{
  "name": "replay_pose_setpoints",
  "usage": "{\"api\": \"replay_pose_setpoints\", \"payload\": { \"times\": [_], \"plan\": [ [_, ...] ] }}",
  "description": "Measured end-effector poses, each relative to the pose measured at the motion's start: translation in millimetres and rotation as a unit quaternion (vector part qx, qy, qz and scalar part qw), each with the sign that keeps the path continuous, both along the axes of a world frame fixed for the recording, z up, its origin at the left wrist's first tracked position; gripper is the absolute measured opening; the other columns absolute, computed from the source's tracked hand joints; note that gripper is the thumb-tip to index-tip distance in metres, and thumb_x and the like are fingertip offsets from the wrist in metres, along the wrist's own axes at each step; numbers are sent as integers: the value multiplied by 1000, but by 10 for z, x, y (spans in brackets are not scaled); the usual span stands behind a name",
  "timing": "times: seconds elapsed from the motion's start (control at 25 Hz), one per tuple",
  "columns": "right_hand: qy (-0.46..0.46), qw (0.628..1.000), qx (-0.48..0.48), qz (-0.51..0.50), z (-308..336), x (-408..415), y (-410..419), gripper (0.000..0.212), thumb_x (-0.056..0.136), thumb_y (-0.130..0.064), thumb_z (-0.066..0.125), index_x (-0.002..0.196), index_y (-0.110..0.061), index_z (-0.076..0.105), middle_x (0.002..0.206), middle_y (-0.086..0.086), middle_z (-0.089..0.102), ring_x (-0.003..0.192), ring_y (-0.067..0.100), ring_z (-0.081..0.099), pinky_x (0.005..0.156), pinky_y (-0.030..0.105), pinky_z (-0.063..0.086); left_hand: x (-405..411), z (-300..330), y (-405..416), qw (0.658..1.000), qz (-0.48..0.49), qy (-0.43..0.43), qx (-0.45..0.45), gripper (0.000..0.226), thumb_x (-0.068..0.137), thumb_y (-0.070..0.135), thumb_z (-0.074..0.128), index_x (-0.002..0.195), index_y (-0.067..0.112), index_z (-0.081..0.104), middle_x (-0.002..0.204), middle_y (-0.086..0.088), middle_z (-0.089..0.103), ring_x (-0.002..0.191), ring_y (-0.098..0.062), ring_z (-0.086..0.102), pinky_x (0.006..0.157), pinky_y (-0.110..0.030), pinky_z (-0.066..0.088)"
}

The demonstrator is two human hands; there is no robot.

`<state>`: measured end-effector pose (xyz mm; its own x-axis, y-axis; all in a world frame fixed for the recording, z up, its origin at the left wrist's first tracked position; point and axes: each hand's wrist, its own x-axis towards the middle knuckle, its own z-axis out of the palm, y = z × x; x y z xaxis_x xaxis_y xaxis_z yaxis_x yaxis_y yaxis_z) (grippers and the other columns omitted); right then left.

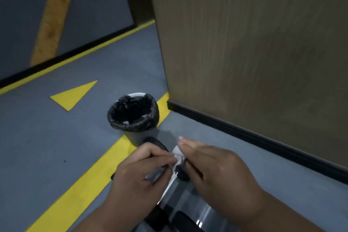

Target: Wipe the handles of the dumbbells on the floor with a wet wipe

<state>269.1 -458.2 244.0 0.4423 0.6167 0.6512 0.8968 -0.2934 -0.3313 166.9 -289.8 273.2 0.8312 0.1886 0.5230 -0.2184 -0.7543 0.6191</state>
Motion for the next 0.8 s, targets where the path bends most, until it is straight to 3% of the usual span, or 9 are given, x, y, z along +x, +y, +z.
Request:
{"api": "replay_pose_setpoints", "payload": {
  "times": [0.2, 0.4, 0.48, 0.56, 0.64, 0.8],
  "plan": [
    [-31, 998, 13, 53, 266, 99, 566, 34, 98, -25, 59, 127, -13, 70, 139, -3, 63, 127, 8, 59, 96, 28, 55, -18, 213, 668, 988, 122, -90, 14, 14, 78, 4, 71, 87, 13, 77, 89, 5, 66, 82, -6, 67, 72, -11, 46],
    [-85, 993, 49, 69, 596, 303, 957, 32, 97, -28, 60, 125, -17, 72, 138, -8, 63, 128, 4, 58, 92, 27, 56, 142, 468, 1114, 959, 231, -158, 53, 12, 80, 11, 70, 84, 19, 78, 90, 8, 66, 83, -4, 65, 67, -11, 45],
    [-82, 994, 43, 64, 698, 395, 1108, 35, 96, -30, 59, 127, -18, 71, 139, -10, 62, 130, 3, 56, 98, 21, 51, 491, 377, 1479, 956, 269, -116, 17, 12, 84, 11, 72, 88, 21, 78, 95, 10, 66, 89, -4, 65, 74, -14, 48],
    [-63, 996, 6, 63, 784, 511, 1308, 46, 94, -36, 53, 134, -17, 66, 145, -9, 57, 135, 5, 51, 102, 24, 45, 841, 255, 1827, 954, 299, 0, -22, 18, 86, 14, 71, 102, 21, 77, 114, 7, 63, 106, -10, 64, 89, -21, 48],
    [-51, 996, -27, 71, 827, 613, 1389, 52, 94, -38, 49, 140, -15, 60, 148, -6, 54, 139, 10, 47, 107, 27, 40, 1033, 90, 1898, 954, 292, 54, -45, 23, 87, 16, 69, 109, 21, 74, 123, 9, 59, 114, -9, 59, 100, -24, 45],
    [-52, 997, -2, 59, 882, 572, 1163, 46, 94, -34, 54, 133, -13, 66, 143, -5, 59, 137, 9, 50, 112, 19, 37, 744, 11, 1236, 979, 196, -36, -52, 15, 84, 21, 73, 98, 28, 77, 108, 23, 64, 105, 4, 61, 91, -14, 47]
  ]
}}
